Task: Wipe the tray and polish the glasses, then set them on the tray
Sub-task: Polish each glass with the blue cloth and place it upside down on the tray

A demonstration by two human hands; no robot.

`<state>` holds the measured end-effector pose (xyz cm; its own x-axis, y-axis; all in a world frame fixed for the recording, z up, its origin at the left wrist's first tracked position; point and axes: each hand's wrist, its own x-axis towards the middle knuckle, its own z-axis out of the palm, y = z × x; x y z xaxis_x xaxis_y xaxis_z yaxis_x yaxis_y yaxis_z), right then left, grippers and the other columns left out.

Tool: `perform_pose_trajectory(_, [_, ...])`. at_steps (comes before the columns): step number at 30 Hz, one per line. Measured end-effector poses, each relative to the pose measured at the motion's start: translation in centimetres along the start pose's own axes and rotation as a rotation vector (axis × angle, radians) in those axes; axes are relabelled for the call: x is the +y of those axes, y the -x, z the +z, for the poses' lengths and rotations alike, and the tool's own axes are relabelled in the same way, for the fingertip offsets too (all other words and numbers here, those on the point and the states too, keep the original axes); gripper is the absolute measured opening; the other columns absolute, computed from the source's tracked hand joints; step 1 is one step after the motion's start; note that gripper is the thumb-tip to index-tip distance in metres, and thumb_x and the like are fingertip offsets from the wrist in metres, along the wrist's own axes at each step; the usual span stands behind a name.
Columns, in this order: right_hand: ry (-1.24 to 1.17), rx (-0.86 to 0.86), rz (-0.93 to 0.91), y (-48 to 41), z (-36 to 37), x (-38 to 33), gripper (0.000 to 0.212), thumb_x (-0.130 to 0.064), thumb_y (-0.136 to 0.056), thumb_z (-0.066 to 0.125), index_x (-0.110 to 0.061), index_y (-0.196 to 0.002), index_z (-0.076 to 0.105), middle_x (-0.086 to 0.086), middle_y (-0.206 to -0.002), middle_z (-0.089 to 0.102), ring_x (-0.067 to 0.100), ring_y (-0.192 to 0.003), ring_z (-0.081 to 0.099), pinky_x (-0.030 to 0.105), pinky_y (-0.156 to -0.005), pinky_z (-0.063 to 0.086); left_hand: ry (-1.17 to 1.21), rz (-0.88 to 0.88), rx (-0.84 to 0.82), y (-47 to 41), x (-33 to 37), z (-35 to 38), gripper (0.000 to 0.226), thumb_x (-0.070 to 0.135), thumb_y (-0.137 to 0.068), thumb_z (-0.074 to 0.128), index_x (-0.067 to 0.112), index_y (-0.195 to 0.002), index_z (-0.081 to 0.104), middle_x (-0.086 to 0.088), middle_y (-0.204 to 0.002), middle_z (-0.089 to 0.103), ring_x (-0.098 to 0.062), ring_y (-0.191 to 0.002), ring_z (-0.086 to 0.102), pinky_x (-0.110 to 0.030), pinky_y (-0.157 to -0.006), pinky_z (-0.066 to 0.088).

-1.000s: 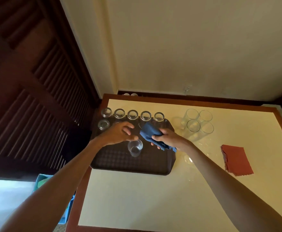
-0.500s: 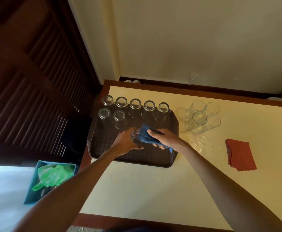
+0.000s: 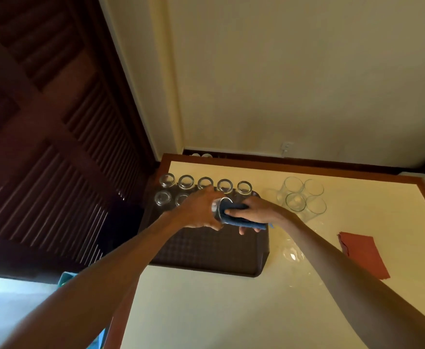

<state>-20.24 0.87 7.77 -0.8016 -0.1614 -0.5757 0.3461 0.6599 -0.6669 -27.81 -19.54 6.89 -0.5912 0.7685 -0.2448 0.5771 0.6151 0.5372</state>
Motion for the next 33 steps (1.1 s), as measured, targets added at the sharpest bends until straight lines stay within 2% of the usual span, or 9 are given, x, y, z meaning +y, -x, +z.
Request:
perform_pose_trajectory(3, [-0.050, 0.007, 0.008, 0.8, -1.0, -1.4, 0.031, -0.045, -0.102, 0.053, -0.018, -0.100, 0.067, 0.003, -0.081, 0.078, 0.019, -0.052, 0.064, 0.025, -0.052, 0.054, -0.111, 0.064, 0.011, -0.4, 2.0, -2.4, 0.072, 0.041, -0.068, 0.093, 0.026, -0.131, 0.061, 0.009, -0.106, 0.043, -0.015, -0.100, 0.050, -0.031, -0.080, 0.044])
perform_pose_trajectory(5, [-0.128, 0.041, 0.015, 1.4, -1.7, -2.0, 0.027, -0.042, -0.102, 0.054, -0.018, -0.098, 0.067, 0.005, -0.084, 0.078, 0.019, -0.055, 0.066, 0.028, -0.057, 0.056, -0.122, 0.075, 0.037, -0.5, 3.0, -3.9, 0.071, 0.044, -0.068, 0.093, 0.026, -0.128, 0.061, 0.009, -0.104, 0.041, -0.015, -0.097, 0.050, -0.028, -0.073, 0.040])
perform_pose_trajectory(11, [-0.185, 0.206, -0.099, 4.1, -3.8, -3.3, 0.023, -0.029, -0.101, 0.058, -0.014, -0.092, 0.072, 0.008, -0.081, 0.076, 0.019, -0.062, 0.067, 0.028, -0.060, 0.052, -0.082, 0.124, 0.109, 0.1, 5.1, -7.1, 0.081, 0.059, -0.061, 0.093, 0.032, -0.131, 0.064, 0.010, -0.114, 0.049, -0.012, -0.104, 0.054, -0.034, -0.091, 0.050])
perform_pose_trajectory(15, [-0.137, 0.318, -0.156, 5.6, -5.0, -3.9, 0.020, -0.031, -0.100, 0.061, -0.015, -0.101, 0.072, 0.004, -0.080, 0.076, 0.019, -0.068, 0.072, 0.025, -0.063, 0.054, 0.208, 0.068, -0.043, 0.9, 6.0, -11.1, 0.072, 0.050, -0.073, 0.090, 0.032, -0.136, 0.061, 0.022, -0.121, 0.056, 0.000, -0.112, 0.056, -0.029, -0.096, 0.048])
perform_pose_trajectory(18, [-0.074, 0.362, -0.166, 6.7, -5.7, -4.6, 0.020, -0.035, -0.098, 0.063, -0.017, -0.098, 0.072, -0.001, -0.078, 0.076, 0.020, -0.073, 0.074, 0.022, -0.067, 0.053, 0.702, -0.135, -0.209, 1.4, 5.9, -12.8, 0.067, 0.066, -0.087, 0.060, 0.025, -0.139, 0.057, 0.000, -0.134, 0.062, -0.026, -0.124, 0.061, -0.043, -0.096, 0.057])
perform_pose_trajectory(21, [-0.039, 0.390, -0.168, 7.5, -5.8, -5.6, 0.016, -0.036, -0.098, 0.063, -0.023, -0.091, 0.069, -0.009, -0.074, 0.071, 0.002, -0.062, 0.069, 0.011, -0.058, 0.047, 1.003, -0.347, -0.235, 1.2, 5.7, -12.1, 0.068, 0.067, -0.100, 0.039, 0.011, -0.134, 0.060, -0.022, -0.127, 0.064, -0.029, -0.098, 0.068, -0.035, -0.078, 0.058])
perform_pose_trajectory(25, [0.097, 0.517, -0.113, 6.8, -5.7, -6.6, 0.039, -0.057, -0.087, 0.068, -0.021, -0.071, 0.069, -0.009, -0.060, 0.067, 0.014, -0.057, 0.067, 0.027, -0.059, 0.048, 0.938, -0.373, 0.031, 0.5, 8.3, -11.1, 0.041, 0.042, -0.111, 0.040, 0.005, -0.111, 0.058, -0.013, -0.104, 0.060, -0.020, -0.079, 0.054, -0.033, -0.070, 0.046])
perform_pose_trajectory(28, [0.073, 0.706, -0.031, 6.6, -5.5, -7.6, 0.057, -0.071, -0.073, 0.071, -0.023, -0.050, 0.052, -0.010, -0.038, 0.047, 0.008, -0.040, 0.049, 0.023, -0.047, 0.034, 0.838, -0.323, 0.142, 0.2, 10.4, -10.7, 0.035, 0.040, -0.112, 0.040, 0.011, -0.101, 0.058, -0.008, -0.081, 0.055, -0.016, -0.064, 0.051, -0.031, -0.061, 0.044])
perform_pose_trajectory(33, [0.115, 0.867, -0.091, 7.1, -5.2, -7.7, 0.083, -0.101, -0.049, 0.048, -0.019, -0.051, 0.058, -0.009, -0.041, 0.048, 0.009, -0.039, 0.050, 0.024, -0.044, 0.035, 0.975, -0.277, 0.156, 1.1, 10.4, -11.3, 0.044, 0.047, -0.111, 0.037, 0.008, -0.106, 0.056, -0.013, -0.082, 0.059, -0.019, -0.058, 0.056, -0.029, -0.054, 0.045])
